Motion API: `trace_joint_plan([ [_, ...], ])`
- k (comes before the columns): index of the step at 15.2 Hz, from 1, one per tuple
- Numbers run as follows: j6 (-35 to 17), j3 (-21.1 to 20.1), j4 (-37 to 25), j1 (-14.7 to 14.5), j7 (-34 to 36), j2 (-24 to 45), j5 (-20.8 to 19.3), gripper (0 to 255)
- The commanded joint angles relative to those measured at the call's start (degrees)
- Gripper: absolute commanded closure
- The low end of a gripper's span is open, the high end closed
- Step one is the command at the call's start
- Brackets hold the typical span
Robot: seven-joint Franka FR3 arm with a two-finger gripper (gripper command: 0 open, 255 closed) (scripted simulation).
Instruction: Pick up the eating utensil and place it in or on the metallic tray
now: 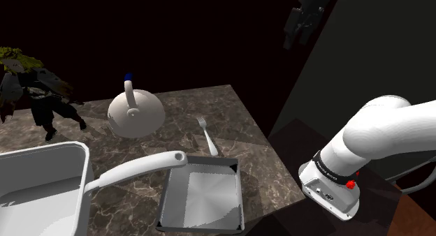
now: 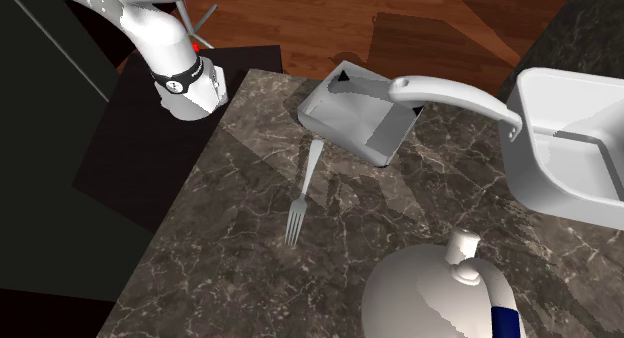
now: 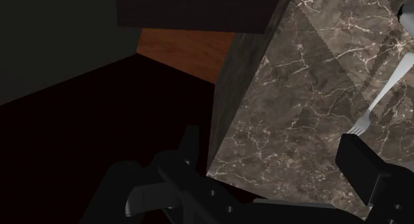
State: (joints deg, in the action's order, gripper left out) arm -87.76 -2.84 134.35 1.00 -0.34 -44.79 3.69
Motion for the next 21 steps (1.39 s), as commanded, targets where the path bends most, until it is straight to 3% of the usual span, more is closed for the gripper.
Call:
trace_joint_plan([
  [1,0.0,0.0,0.0,0.0,0.0,0.0,0.0,0],
  [11,-12.7,-11.5,8.6,-2.2,14.5,5.1,8.3,0],
  [21,-27.9,-23.6,9.4,-3.3,29.0,20.0,13.6,0],
])
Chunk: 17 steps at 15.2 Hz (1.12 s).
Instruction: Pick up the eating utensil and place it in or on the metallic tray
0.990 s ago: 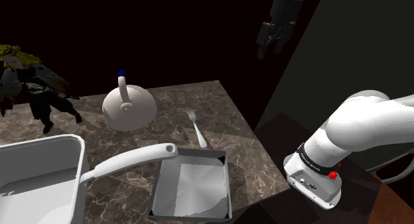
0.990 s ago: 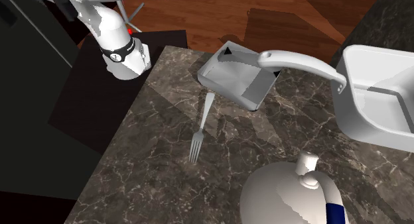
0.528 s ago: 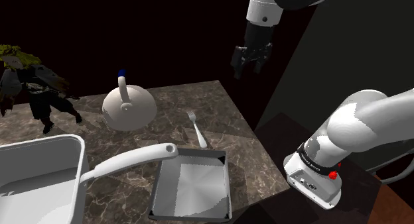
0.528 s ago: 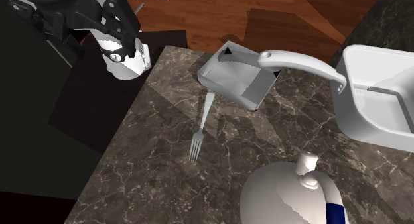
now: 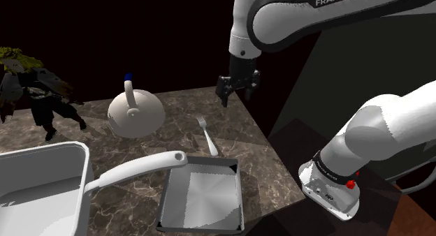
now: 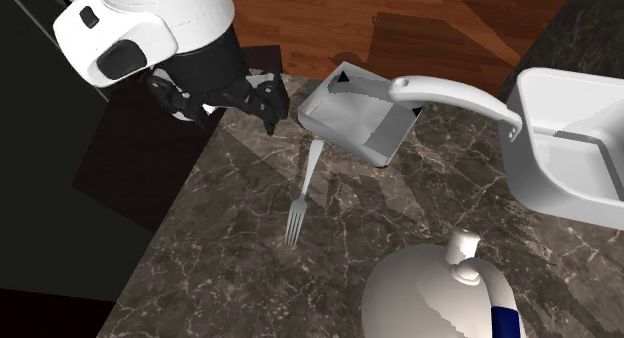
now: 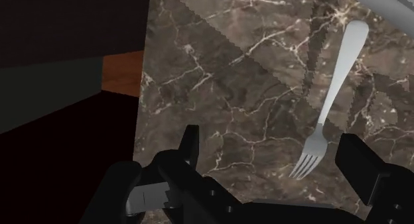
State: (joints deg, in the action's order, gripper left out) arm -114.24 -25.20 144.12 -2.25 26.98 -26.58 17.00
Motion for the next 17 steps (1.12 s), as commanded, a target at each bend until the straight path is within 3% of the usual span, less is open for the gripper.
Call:
trace_joint_plan([
  [1,-3.1,-2.4,-0.8,0.0,3.3,3.8,0.4,0],
  [5,-9.4,-7.0,-3.1,0.6,10.1,12.7,-0.8,0],
  [9,-15.1,-10.6,-6.4,1.0,18.1,22.6,-4.8,0],
  [17,-21.8,-11.1,-4.0,0.5,20.2,27.4,-7.4,0],
])
